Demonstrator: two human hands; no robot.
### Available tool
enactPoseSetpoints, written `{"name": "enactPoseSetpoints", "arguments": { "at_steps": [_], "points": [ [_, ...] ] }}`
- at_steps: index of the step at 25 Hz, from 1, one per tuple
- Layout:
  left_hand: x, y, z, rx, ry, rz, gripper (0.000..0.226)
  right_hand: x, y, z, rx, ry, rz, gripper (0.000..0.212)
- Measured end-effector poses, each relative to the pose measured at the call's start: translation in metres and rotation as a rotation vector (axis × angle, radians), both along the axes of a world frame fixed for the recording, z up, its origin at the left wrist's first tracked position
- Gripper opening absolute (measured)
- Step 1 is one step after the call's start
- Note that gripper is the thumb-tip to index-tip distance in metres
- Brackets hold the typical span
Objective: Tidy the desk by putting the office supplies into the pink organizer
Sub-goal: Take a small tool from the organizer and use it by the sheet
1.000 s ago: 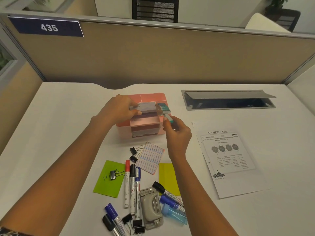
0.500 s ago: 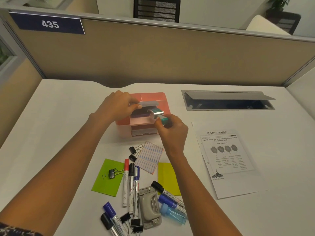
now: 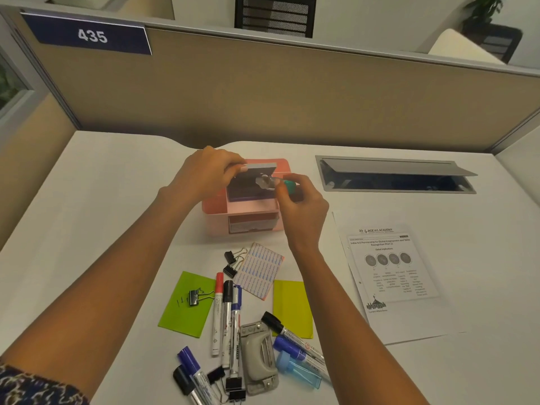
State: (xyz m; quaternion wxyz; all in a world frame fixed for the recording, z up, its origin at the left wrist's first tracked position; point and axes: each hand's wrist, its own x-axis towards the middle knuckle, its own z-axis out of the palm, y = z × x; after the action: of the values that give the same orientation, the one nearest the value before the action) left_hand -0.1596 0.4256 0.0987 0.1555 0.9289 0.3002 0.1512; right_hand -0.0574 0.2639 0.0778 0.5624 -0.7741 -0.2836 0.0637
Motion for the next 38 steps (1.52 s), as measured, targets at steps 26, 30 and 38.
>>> {"name": "enactPoseSetpoints", "arguments": {
  "at_steps": [26,30,38],
  "points": [
    [0.012,0.012,0.008,-0.113,-0.039,0.065,0.024,0.016,0.061,0.046,-0.521,-0.232,0.125,0.043],
    [0.012,0.011,0.009,-0.126,-0.031,0.073,0.025,0.013,0.064,0.05,-0.561,-0.276,0.139,0.043],
    [0.011,0.009,0.012,-0.13,-0.019,0.07,0.024,0.005,0.068,0.055,-0.634,-0.316,0.114,0.042]
  ]
}}
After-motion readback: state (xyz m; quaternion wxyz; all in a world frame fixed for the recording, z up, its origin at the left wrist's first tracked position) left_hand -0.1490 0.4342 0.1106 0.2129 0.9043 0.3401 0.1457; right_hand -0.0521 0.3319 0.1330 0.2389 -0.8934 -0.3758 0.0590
